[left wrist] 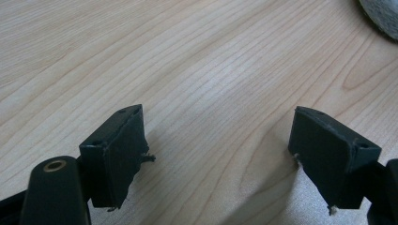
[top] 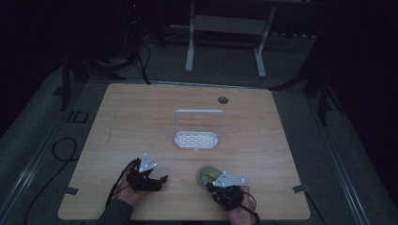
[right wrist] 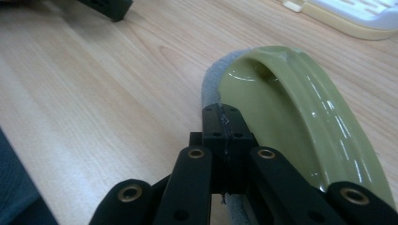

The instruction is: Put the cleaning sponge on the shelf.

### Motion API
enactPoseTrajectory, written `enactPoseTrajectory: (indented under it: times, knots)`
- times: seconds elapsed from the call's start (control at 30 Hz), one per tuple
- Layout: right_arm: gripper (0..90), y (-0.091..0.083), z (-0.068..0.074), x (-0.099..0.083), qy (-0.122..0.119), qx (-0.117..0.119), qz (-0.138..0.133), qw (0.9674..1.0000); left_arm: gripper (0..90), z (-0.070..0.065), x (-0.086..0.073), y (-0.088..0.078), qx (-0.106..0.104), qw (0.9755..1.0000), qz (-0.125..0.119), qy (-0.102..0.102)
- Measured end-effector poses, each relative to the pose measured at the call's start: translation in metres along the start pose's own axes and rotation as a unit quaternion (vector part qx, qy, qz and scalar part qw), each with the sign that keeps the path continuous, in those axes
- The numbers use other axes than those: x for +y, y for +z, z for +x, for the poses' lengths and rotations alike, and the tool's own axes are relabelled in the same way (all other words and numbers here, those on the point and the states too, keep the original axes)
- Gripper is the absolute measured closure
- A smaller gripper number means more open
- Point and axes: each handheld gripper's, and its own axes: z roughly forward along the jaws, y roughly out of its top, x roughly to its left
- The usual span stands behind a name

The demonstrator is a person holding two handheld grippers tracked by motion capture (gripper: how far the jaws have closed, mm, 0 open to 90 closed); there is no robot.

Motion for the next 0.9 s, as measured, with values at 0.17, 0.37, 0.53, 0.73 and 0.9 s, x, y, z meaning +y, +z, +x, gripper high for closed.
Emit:
enactPoseTrajectory:
  times: [0.17, 0.37, 0.53, 0.73, 0.9]
  knots:
    - [89.2, -0.002, -0.004, 0.001, 0.003, 0.005, 0.005, 1.0000, 19.3, 0.000, 0.000, 0.000, 0.000, 1.0000, 0.000, 0.000]
    - [83.8, -0.015, -0.008, 0.008, 0.003, 0.026, -0.007, 0.9996, 19.2, 0.000, 0.000, 0.000, 0.000, 1.0000, -0.001, -0.001]
    - [81.4, -0.028, -0.015, 0.016, 0.003, 0.032, -0.019, 0.9993, 19.1, 0.000, 0.000, 0.001, 0.000, 1.0000, -0.001, -0.001]
    - [77.9, -0.039, -0.025, 0.023, 0.001, 0.032, -0.024, 0.9992, 19.1, 0.000, 0.000, 0.001, 0.000, 1.0000, -0.001, -0.001]
    - [74.1, -0.045, -0.034, 0.030, -0.004, 0.028, -0.019, 0.9994, 19.0, 0.000, 0.000, 0.001, 0.000, 1.0000, -0.001, -0.001]
